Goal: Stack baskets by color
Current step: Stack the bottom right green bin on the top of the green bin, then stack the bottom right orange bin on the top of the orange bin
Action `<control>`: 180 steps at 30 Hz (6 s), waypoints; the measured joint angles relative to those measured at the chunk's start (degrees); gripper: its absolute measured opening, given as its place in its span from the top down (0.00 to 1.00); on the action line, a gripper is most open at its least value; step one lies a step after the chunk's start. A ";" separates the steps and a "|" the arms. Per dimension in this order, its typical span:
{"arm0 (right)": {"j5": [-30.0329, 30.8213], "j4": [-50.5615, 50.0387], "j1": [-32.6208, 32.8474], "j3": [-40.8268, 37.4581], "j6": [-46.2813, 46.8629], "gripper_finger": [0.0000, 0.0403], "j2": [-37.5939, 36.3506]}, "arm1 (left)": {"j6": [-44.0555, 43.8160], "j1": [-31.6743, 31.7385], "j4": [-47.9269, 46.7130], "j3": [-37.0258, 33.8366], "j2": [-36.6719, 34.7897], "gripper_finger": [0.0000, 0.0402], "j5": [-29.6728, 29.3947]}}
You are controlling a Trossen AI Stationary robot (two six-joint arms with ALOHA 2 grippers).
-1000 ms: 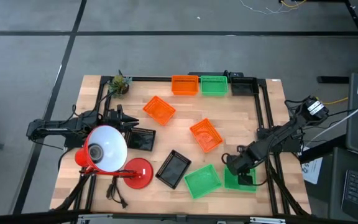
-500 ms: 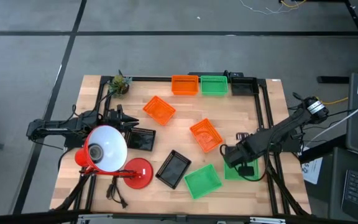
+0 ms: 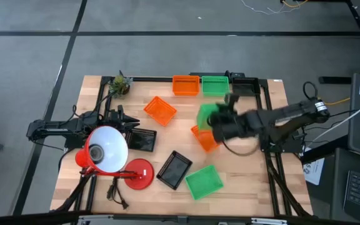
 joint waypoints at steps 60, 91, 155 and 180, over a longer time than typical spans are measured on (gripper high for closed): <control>-57.28 27.63 -64.19 0.39 -53.19 0.75 17.00 | 5.62 0.01 0.07 0.02 0.02 0.84 -0.02; -29.97 46.52 -54.38 -4.21 -53.23 0.82 24.36 | 5.99 0.02 0.04 0.02 0.02 0.84 -0.02; -77.01 18.08 -43.46 -6.08 -25.99 0.82 16.59 | 4.16 0.02 0.04 0.02 0.02 0.84 -0.84; -69.08 24.33 -17.16 -5.89 -24.49 0.82 16.20 | 2.99 0.02 0.04 0.02 0.01 0.84 -0.87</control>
